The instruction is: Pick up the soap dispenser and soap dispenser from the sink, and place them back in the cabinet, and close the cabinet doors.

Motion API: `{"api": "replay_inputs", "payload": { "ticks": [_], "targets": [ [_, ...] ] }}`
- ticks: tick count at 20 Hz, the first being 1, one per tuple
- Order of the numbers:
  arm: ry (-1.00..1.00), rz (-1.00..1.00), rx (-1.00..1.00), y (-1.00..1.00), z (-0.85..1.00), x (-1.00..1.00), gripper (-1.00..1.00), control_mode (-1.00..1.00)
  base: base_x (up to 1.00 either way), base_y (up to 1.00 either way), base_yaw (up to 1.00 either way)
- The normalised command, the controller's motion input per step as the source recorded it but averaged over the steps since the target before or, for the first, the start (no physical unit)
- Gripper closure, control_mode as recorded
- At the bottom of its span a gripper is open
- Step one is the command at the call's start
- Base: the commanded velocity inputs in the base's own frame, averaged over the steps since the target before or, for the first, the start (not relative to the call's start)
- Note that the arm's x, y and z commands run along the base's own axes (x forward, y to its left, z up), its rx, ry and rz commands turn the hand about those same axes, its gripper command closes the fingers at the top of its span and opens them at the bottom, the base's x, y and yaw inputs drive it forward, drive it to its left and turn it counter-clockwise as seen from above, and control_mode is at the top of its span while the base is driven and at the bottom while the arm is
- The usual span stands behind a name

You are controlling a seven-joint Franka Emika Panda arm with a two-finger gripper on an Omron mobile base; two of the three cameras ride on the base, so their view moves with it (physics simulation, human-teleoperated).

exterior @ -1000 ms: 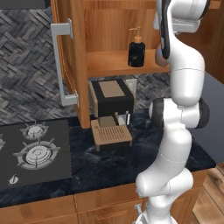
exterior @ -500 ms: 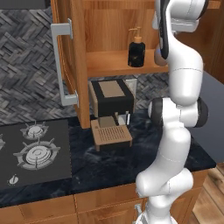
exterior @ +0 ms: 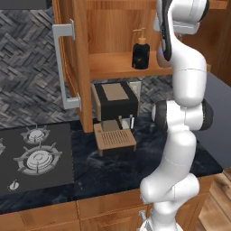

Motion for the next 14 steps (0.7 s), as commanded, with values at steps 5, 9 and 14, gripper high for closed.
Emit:
{"api": "replay_inputs", "payload": {
  "ticks": [5,9,14],
  "targets": [
    [-0.09,0.00,0.00,0.05,-0.22,0.20,-1.00,-1.00,0.00,0.00,0.00],
    [-0.08,0.00,0.00,0.00,-0.02,-0.04,-1.00,-1.00,0.00,0.00,0.00],
    [-0.11,0.00,0.00,0.00,0.00,-0.31,-1.00,-1.00,0.00,0.00,0.00]
  ]
}}
